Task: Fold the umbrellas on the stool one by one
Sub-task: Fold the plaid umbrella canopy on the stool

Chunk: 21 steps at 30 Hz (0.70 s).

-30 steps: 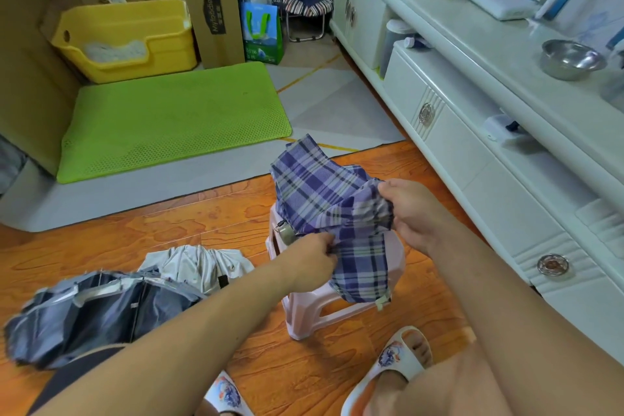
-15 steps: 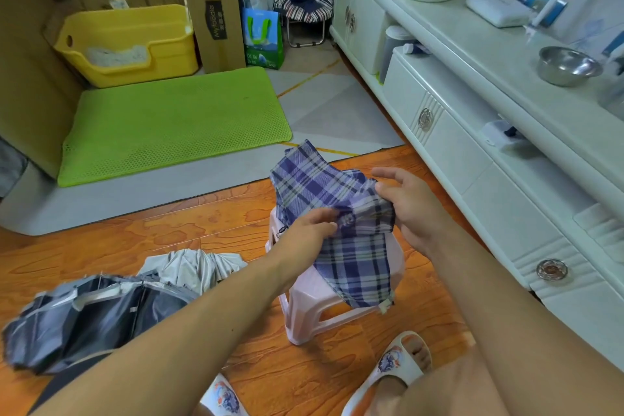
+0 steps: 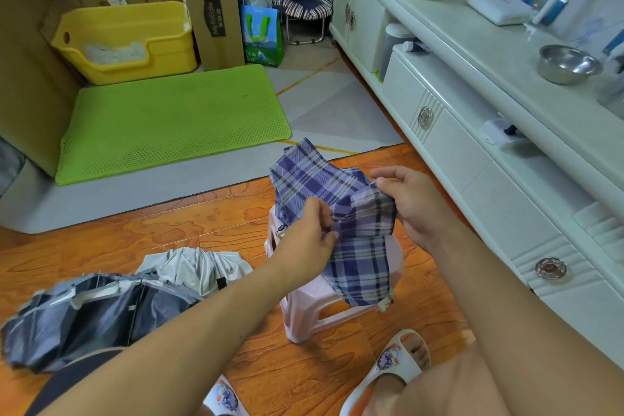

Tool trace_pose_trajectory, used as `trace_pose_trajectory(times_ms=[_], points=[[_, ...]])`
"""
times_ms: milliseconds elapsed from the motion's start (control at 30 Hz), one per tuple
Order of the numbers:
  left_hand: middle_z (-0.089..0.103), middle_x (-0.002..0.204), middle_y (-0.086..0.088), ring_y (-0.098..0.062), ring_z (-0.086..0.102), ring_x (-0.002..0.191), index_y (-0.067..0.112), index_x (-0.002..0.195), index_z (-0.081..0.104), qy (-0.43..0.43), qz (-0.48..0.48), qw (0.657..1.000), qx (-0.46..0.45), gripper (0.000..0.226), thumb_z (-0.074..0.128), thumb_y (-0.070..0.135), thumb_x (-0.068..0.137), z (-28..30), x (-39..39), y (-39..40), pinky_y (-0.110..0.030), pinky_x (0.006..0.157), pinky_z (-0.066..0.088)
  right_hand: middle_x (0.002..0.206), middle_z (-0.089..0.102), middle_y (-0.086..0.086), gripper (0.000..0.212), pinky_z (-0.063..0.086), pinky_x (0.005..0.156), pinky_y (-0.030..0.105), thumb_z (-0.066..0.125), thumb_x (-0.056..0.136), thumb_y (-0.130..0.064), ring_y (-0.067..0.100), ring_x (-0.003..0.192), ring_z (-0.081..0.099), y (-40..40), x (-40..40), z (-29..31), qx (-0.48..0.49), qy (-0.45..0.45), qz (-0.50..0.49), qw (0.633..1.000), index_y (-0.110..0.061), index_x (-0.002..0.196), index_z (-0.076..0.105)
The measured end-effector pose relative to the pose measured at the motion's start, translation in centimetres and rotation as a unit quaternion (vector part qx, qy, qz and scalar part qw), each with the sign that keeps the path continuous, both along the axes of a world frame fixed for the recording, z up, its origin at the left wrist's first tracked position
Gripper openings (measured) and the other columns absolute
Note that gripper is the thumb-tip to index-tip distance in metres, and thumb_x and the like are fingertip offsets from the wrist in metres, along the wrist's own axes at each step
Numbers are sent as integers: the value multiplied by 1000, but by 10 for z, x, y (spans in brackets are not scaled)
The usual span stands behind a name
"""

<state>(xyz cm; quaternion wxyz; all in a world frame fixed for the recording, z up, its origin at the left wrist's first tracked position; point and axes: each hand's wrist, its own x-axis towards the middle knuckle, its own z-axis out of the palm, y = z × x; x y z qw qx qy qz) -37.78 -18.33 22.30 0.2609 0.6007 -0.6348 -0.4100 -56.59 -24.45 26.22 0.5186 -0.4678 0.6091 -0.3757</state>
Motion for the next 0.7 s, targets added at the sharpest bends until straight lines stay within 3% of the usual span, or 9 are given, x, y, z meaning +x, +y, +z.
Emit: trace_pose_trajectory(times_ms=[133, 200, 300, 400, 500, 567, 700], points=[[61, 87, 4, -22, 60, 83, 25, 93, 43, -35, 52, 998, -14, 25, 63, 9, 95, 0, 1, -2, -44, 73, 54, 107, 74, 11, 18, 59, 75, 37, 57, 101, -12, 27, 97, 72, 1, -1, 2, -1, 13, 8, 1000, -20, 101, 73], [58, 81, 7, -15, 55, 74, 24, 92, 47, -48, 82, 995, -32, 23, 65, 9, 94, 2, 2, -3, -32, 60, 47, 105, 74, 11, 18, 58, 73, 35, 57, 102, -12, 26, 96, 72, 1, 0, 3, -8, 19, 9, 1000, -20, 100, 73], [56, 77, 9, -6, 52, 68, 22, 96, 55, -41, 115, 992, -40, 19, 67, 8, 93, 6, 3, -6, -16, 52, 35, 102, 74, 8, 18, 61, 84, 43, 58, 101, -14, 26, 98, 71, 2, 0, 2, -31, 43, 13, 998, -22, 99, 73], [62, 84, -2, -12, 56, 74, 19, 97, 53, 25, 130, 991, -3, 18, 68, 12, 92, 10, 4, -7, -14, 59, 43, 100, 75, 5, 18, 60, 88, 46, 58, 101, -14, 24, 97, 71, 3, 0, 1, -42, 52, 15, 998, -23, 98, 73], [65, 110, -10, -15, 65, 93, 20, 116, 48, 143, 138, 974, 112, 24, 61, 22, 96, 15, 3, -6, -34, 81, 54, 99, 76, 3, 18, 59, 90, 46, 58, 101, -15, 23, 98, 71, 3, 0, 0, -49, 58, 13, 997, -22, 98, 74], [64, 123, -5, -16, 66, 104, 26, 132, 47, 212, 140, 953, 168, 36, 56, 20, 98, 16, 1, -4, -33, 85, 54, 100, 76, 3, 18, 59, 91, 46, 58, 101, -16, 22, 99, 70, 2, -1, 0, -47, 59, 14, 997, -23, 98, 74], [73, 106, -15, -19, 69, 102, 31, 135, 58, 263, 125, 947, 138, 54, 43, 0, 94, 20, 1, -4, -25, 84, 54, 102, 75, 3, 18, 59, 86, 39, 57, 102, -16, 21, 100, 69, 2, 0, 0, -46, 54, 11, 997, -21, 99, 73]])
